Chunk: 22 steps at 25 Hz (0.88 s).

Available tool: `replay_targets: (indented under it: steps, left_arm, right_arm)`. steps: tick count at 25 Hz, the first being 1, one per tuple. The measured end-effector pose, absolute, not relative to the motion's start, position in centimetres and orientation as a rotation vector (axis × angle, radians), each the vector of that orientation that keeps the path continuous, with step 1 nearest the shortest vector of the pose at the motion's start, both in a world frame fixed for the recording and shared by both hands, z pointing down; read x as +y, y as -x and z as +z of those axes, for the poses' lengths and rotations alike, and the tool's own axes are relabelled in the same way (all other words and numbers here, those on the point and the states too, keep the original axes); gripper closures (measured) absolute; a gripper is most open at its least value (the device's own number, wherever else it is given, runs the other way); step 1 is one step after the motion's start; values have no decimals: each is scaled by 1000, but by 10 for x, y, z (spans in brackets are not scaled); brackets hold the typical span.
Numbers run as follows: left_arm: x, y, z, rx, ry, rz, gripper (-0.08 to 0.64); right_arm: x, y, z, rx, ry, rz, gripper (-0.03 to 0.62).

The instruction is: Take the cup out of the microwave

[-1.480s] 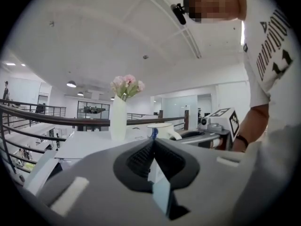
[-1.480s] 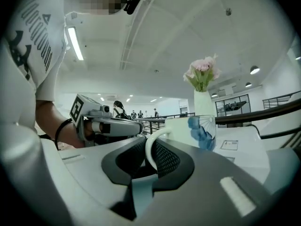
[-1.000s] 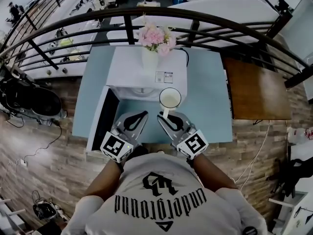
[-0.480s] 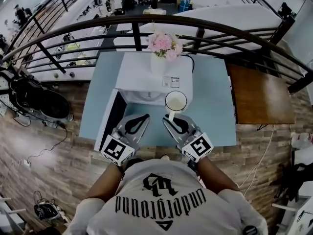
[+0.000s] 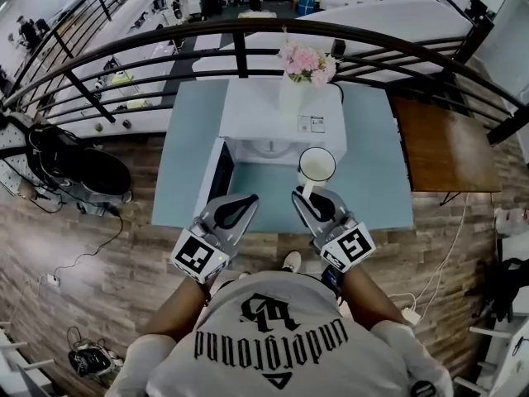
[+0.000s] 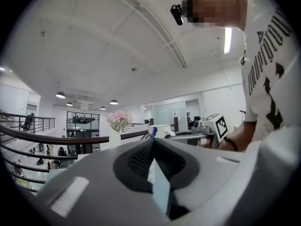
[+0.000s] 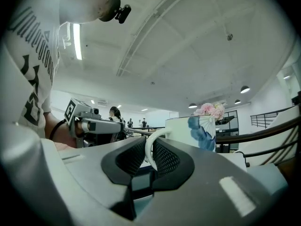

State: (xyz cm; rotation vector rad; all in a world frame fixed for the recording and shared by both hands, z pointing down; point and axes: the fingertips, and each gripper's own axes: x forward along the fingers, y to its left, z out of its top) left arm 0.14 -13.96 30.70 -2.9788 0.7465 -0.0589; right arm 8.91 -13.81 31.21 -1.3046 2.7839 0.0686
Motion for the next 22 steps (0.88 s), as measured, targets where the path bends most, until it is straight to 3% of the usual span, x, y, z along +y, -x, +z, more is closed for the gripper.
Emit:
replay_targets:
  steps: [10,22]
  left_arm:
    - [-81,72,314,635,3044,-46,509]
    - [-37,78,311,583,3048,-6,509]
  right_arm:
    - [-76,-29,311,2721,1446,71,545]
    - [-17,-23,302,2715,1455,91,543]
